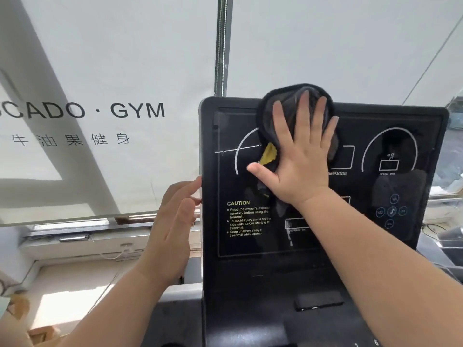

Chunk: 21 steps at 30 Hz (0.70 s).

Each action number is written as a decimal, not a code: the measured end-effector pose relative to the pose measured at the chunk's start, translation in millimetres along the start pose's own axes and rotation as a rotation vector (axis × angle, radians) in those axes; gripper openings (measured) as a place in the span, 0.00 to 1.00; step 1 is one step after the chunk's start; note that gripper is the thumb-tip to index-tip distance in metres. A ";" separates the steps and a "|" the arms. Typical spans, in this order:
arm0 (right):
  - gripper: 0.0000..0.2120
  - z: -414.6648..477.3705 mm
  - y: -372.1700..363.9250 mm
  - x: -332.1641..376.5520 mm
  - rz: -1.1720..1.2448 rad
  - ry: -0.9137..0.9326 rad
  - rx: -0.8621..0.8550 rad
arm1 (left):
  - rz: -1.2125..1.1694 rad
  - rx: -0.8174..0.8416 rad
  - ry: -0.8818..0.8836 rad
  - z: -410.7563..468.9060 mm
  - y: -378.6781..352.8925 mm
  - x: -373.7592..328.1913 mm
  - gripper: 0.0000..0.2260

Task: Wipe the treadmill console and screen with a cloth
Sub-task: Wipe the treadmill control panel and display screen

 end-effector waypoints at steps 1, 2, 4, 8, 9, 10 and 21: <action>0.49 8.8 2.7 13.3 -0.012 0.005 -0.006 | 0.011 -0.020 -0.008 -0.1 -0.7 -1.9 0.35; 0.46 14.7 3.8 25.6 -0.022 0.017 -0.012 | 0.030 -0.046 -0.025 0.0 -2.1 -4.5 0.34; 0.41 17.0 2.3 45.5 -0.029 0.078 -0.025 | 0.065 -0.099 -0.057 -0.2 -6.2 -9.5 0.31; 0.36 -16.9 -14.4 57.2 -0.046 0.289 -0.001 | 0.087 -0.167 -0.090 -1.6 -11.6 -9.7 0.30; 0.37 -28.8 -19.2 51.3 -0.050 0.319 0.013 | 0.088 -0.175 -0.095 -1.8 -12.3 -9.6 0.30; 0.39 -39.5 -23.4 41.0 -0.049 0.322 0.024 | 0.087 -0.177 -0.098 -1.8 -12.9 -9.6 0.29; 0.30 19.7 11.4 -30.1 0.307 -0.275 -0.087 | 0.067 -0.133 -0.049 -2.8 -12.0 -5.0 0.33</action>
Point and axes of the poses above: each hand's wrist, its own z-axis towards the middle knuckle, its own y-axis out of the back of the hand, x = y × z, the point moved 7 cm from there along z, towards the middle knuckle, and after that the axes turned 6 degrees about x, right-handed, at the moved point
